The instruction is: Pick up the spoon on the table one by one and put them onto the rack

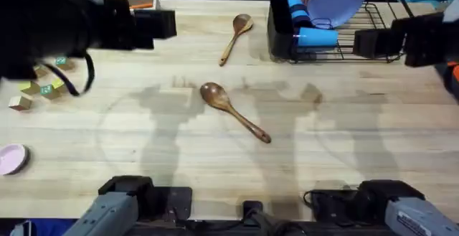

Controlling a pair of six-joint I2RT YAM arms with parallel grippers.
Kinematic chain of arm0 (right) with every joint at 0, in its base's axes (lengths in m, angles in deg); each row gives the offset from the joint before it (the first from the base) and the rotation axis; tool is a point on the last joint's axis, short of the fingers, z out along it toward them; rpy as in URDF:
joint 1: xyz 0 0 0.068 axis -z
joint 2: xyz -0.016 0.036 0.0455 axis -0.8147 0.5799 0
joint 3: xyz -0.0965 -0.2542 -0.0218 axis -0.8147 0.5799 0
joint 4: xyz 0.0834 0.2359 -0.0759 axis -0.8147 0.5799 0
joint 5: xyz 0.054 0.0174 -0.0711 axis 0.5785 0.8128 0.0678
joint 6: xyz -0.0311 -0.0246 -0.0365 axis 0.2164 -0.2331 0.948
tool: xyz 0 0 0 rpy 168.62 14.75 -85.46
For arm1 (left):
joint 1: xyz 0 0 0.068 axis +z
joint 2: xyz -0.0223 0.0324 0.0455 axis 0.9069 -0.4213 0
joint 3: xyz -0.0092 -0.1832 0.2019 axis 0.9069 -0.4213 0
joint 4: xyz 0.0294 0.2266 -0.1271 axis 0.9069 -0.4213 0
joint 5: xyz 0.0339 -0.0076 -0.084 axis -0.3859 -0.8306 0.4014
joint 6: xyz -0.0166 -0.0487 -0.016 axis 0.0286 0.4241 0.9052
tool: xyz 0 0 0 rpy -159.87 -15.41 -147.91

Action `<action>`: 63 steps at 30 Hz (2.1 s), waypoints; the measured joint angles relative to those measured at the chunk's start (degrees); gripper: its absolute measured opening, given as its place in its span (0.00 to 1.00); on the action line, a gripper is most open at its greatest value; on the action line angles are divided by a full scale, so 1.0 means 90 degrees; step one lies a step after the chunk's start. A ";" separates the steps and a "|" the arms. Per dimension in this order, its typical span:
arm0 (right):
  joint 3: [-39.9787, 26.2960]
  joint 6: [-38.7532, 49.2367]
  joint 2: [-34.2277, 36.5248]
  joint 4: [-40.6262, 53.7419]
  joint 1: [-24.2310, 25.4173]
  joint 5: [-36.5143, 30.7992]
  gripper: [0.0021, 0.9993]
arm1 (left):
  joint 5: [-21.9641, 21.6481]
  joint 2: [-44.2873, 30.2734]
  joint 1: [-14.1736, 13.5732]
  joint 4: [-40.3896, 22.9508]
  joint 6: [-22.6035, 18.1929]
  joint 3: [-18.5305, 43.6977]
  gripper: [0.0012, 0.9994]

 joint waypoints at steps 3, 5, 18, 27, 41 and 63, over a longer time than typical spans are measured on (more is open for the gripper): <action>-0.0322 0.0000 0.0291 0.0285 0.0000 0.0000 1.00 | -0.0001 -0.0435 0.0000 -0.0418 -0.0002 0.0562 0.99; -0.0424 0.0000 0.0407 0.0344 0.0000 0.0000 1.00 | -0.0001 -0.0633 0.0000 -0.0525 -0.0002 0.0784 0.99; -0.0483 -0.0007 0.0462 0.0220 0.0000 0.0000 1.00 | 0.0308 -0.0825 0.0000 -0.0340 -0.0048 0.0862 0.99; -0.0486 -0.0007 0.0464 0.0213 0.0000 0.0328 1.00 | 0.0321 -0.1702 -0.0337 -0.0311 -0.0187 0.1548 0.99; -0.0486 -0.0010 0.0464 0.0213 0.0000 0.0393 1.00 | 0.0135 -0.4352 -0.1205 -0.0056 -0.0187 0.3225 0.99; -0.0505 -0.0078 0.0693 0.0208 0.0000 0.0403 1.00 | 0.0191 -0.6671 -0.1994 0.0897 -0.0187 0.3235 0.99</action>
